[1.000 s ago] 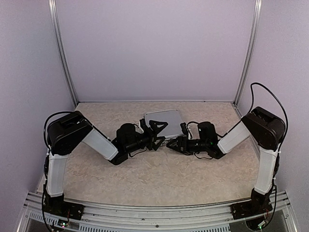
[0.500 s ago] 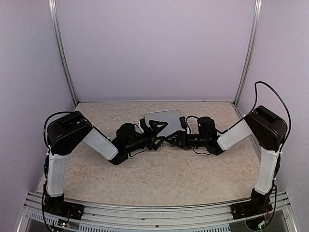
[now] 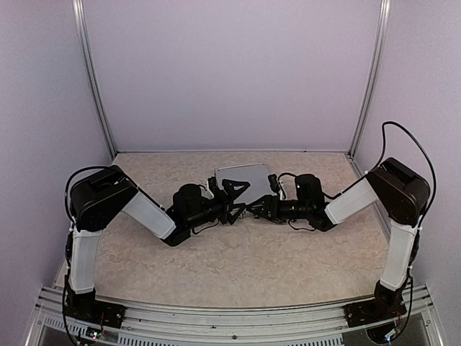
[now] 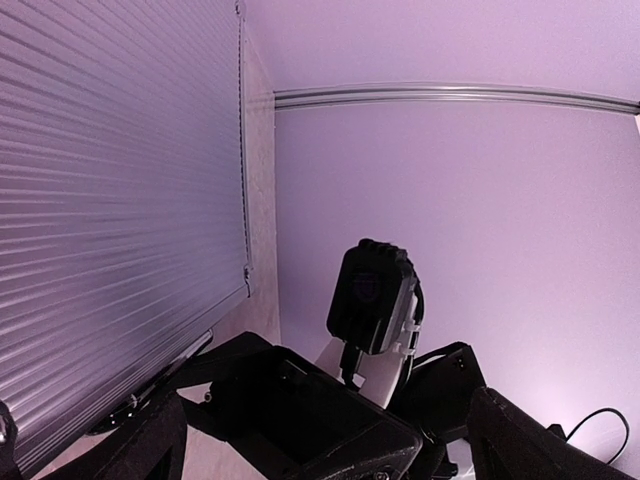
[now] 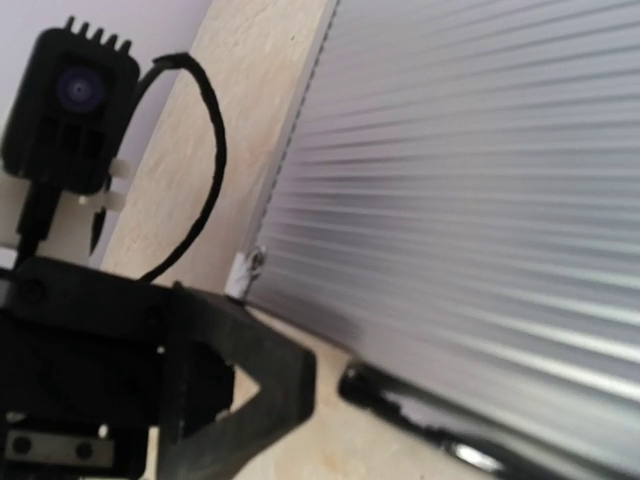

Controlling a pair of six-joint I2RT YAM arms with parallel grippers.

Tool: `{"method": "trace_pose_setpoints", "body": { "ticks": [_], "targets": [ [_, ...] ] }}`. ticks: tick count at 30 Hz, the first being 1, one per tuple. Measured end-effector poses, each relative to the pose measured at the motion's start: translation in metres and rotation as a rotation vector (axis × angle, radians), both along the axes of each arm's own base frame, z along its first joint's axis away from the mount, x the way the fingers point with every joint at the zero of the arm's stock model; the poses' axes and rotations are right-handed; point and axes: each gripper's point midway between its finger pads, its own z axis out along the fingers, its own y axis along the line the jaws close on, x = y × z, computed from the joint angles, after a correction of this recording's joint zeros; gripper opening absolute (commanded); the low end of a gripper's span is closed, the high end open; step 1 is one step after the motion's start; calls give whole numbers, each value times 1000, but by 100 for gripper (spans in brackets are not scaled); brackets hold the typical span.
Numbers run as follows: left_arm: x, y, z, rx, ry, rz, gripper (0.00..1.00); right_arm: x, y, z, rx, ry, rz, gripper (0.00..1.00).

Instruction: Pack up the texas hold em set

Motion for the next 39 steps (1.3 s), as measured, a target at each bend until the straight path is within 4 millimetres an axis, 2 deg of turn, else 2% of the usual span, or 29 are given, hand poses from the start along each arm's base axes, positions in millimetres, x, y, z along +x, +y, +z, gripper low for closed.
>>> {"method": "trace_pose_setpoints", "body": {
  "ticks": [5,11,17,28,34,39],
  "targets": [
    [0,0,2,-7,-6,-2,97,-9,-6,8,3,-4,0,73],
    [-1,0,3,-10,-9,-2,97,-12,-8,21,13,-31,2,73],
    [-1,0,3,-10,-9,-2,97,-16,-14,22,-7,-34,-8,73],
    [0,8,-10,55,21,34,97,-1,-43,51,-53,-103,-110,73],
    [0,9,-11,80,26,42,97,9,-60,43,-106,-91,-164,73],
    [0,9,-16,99,33,44,97,15,-61,30,-138,-72,-165,73]
  ]
}}
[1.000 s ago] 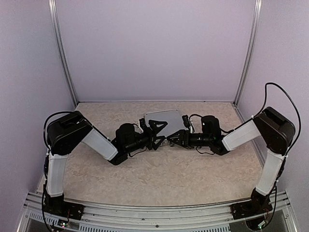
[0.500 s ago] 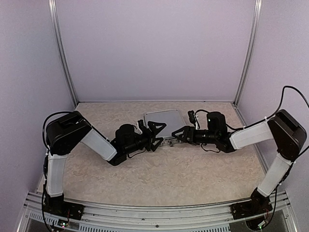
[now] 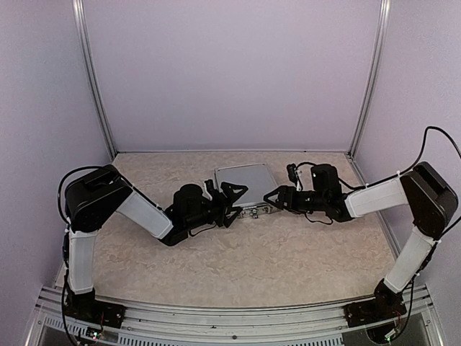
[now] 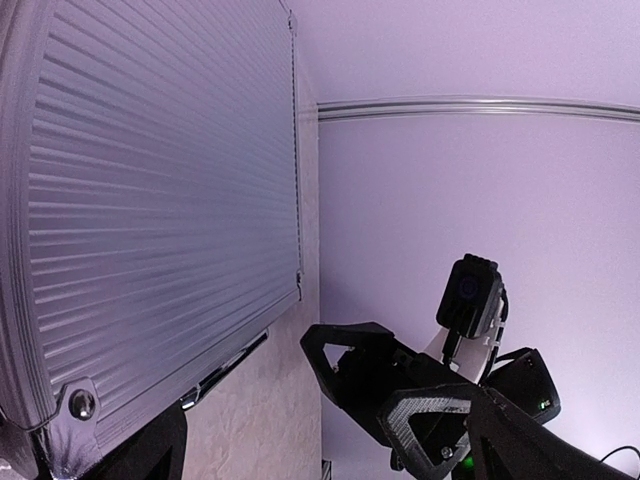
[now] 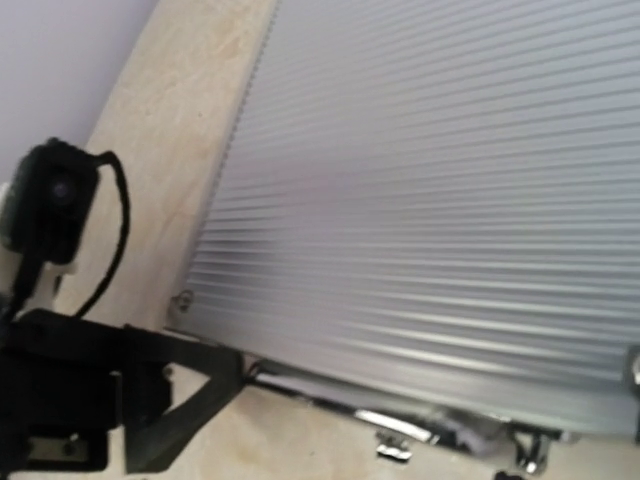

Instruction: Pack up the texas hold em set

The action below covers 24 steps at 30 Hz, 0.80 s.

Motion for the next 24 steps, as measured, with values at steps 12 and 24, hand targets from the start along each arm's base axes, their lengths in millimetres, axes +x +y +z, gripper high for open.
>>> {"method": "trace_pose_setpoints", "body": {
  "ticks": [12,24],
  "targets": [
    [-9,-8,4,-22,-3,-25,97,4,4,-18,-20,38,11,73],
    [-20,-15,2,-48,0,-58,97,7,3,-9,-30,22,7,73]
  ]
}}
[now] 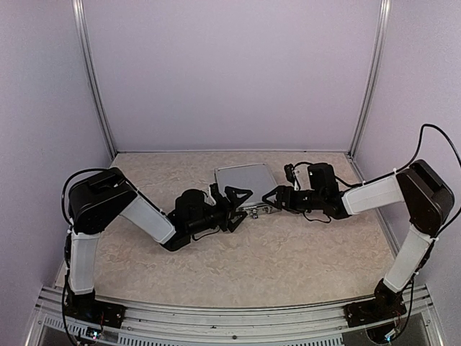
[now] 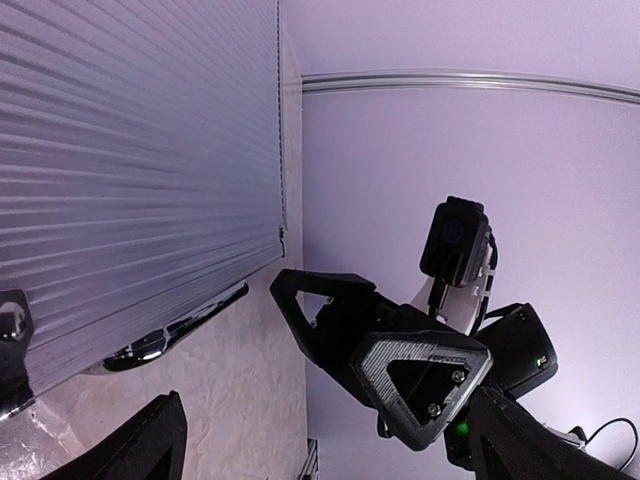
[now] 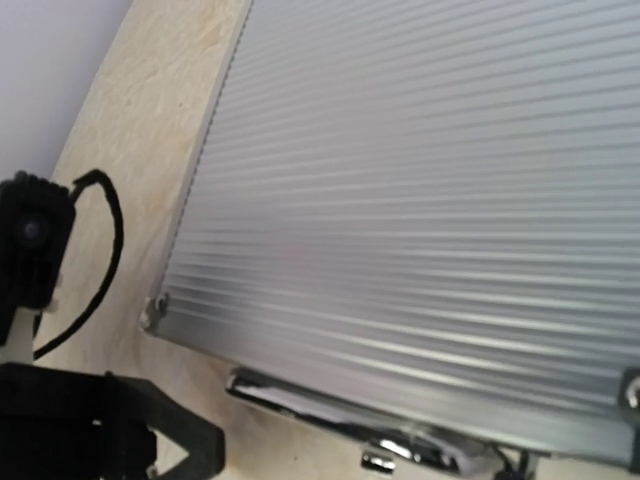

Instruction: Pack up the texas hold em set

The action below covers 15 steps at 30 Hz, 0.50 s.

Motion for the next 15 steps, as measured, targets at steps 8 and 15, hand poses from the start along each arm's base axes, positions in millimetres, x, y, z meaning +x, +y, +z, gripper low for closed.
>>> {"method": "trace_pose_setpoints", "body": {
  "ticks": [8,15],
  "targets": [
    [-1,13,-13,41,21,18,97,5,3,2,-2,-7,6,73],
    [4,17,-4,35,1,35,97,2,4,-16,-16,32,20,73]
  ]
}}
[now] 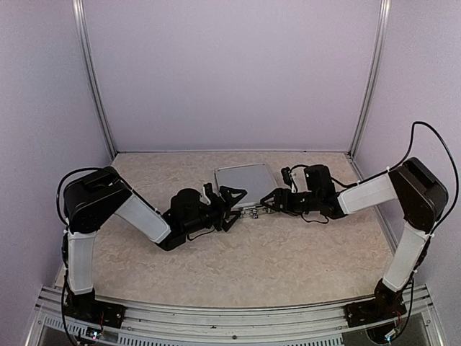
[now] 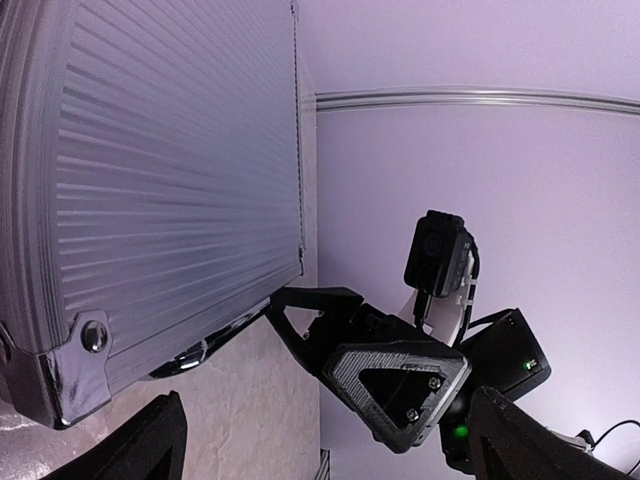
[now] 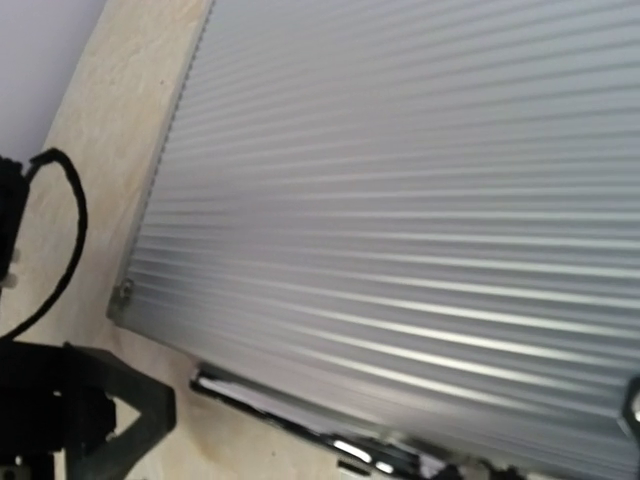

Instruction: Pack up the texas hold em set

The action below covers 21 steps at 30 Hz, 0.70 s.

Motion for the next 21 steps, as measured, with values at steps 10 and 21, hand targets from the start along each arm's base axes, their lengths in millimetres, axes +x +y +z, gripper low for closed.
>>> {"method": "trace_pose_setpoints", "body": {
  "ticks": [10,21],
  "targets": [
    [4,4,-3,15,4,13,97,3,5,-8,-1,17,15,73],
    [12,11,3,22,-17,36,97,1,9,-8,10,16,58,73]
  ]
}}
